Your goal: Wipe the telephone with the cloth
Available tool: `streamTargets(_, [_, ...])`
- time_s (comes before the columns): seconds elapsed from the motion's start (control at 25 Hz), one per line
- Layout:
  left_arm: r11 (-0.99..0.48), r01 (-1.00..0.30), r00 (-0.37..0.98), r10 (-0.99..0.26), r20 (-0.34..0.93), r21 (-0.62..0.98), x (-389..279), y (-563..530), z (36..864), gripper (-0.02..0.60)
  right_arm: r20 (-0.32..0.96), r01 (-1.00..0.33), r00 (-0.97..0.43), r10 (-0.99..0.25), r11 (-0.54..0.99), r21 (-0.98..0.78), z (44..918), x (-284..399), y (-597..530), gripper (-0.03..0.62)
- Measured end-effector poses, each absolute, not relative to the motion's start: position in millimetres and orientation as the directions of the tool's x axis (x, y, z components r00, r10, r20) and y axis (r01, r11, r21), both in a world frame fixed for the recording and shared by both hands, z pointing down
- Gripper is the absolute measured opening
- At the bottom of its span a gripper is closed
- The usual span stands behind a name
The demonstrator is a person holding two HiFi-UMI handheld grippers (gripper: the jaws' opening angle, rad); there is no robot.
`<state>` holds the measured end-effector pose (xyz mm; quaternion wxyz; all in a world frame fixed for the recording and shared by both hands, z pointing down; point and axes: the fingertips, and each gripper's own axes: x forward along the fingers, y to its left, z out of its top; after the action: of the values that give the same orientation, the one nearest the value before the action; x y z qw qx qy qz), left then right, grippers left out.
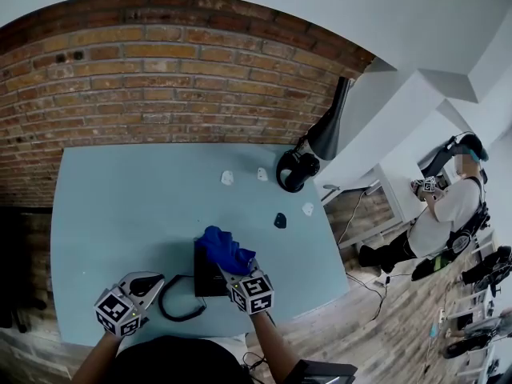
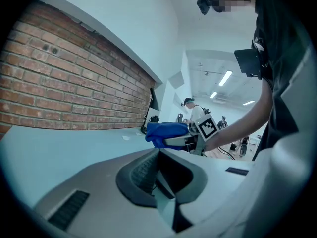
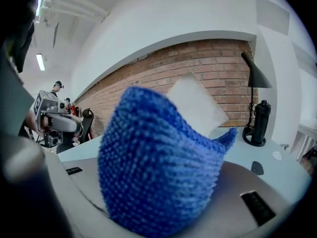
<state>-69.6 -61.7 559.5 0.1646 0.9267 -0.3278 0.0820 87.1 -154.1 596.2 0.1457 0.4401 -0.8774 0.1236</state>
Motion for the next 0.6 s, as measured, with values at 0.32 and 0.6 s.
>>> streamTargets(0.32, [-0.717, -0.652, 0.756, -0.590, 0.284, 0.247, -81, -61, 562, 0.021, 0.430, -0.826, -0.530, -0.731, 0.560, -0.065, 619, 84, -199, 0.190])
streamTargets(0.6, [-0.706, -0.662, 0.747, -0.597, 0.291, 0.251, -87, -61, 564, 0.021, 0.504, -0.830, -0.480, -0.718, 0.557, 0.002, 647, 82, -197, 0.190])
